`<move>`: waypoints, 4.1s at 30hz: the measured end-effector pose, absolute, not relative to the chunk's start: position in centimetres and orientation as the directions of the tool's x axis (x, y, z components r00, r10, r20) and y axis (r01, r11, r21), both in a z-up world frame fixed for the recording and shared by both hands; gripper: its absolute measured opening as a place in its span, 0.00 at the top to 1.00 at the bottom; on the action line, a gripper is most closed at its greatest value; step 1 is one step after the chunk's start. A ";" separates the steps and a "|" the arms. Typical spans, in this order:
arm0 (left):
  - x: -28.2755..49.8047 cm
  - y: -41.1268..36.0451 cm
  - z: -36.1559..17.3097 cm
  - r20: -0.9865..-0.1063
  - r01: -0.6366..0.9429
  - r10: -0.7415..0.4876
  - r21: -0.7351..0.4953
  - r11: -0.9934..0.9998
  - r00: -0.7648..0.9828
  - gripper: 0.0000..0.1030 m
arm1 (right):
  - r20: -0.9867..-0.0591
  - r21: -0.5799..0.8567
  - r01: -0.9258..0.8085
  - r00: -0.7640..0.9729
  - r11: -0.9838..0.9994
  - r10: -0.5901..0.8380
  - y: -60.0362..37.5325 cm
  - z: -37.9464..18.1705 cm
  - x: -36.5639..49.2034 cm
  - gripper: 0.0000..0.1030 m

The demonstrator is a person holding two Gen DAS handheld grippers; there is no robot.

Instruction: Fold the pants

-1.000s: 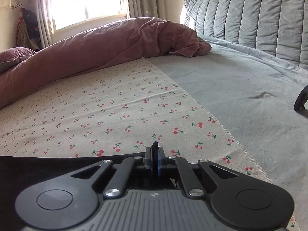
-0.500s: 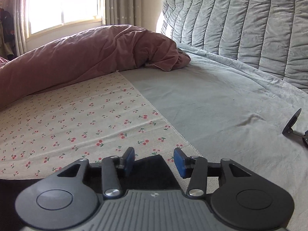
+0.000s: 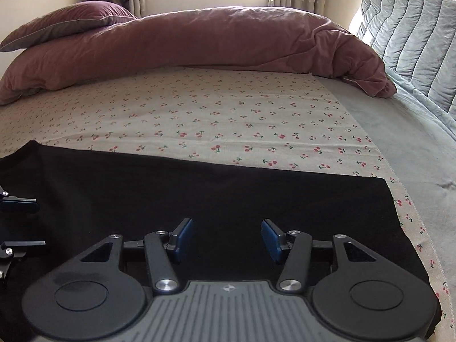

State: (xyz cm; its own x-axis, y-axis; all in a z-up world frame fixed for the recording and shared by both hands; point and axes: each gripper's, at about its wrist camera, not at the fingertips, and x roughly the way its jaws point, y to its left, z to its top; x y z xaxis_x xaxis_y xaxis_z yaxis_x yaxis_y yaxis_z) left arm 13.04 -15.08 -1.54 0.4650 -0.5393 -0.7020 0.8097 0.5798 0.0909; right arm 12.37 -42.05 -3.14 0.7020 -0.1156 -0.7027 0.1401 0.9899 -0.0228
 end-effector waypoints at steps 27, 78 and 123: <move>3.2 -10.0 -4.1 -0.684 0.882 -0.660 -0.052 0.469 0.311 0.43 | -0.705 0.002 0.039 0.709 0.999 -0.026 -35.4 -5.6 6.8 0.43; 8.2 -3.4 -1.6 -0.578 0.633 -0.656 -0.285 0.719 0.485 0.16 | -0.598 0.448 0.666 0.719 0.596 -0.354 -54.1 -6.9 -2.3 0.96; 14.6 -2.5 -7.3 -0.337 0.282 -0.860 -0.844 0.456 0.384 0.36 | -0.545 0.036 -0.371 0.771 0.928 0.329 -26.7 -2.8 3.1 0.96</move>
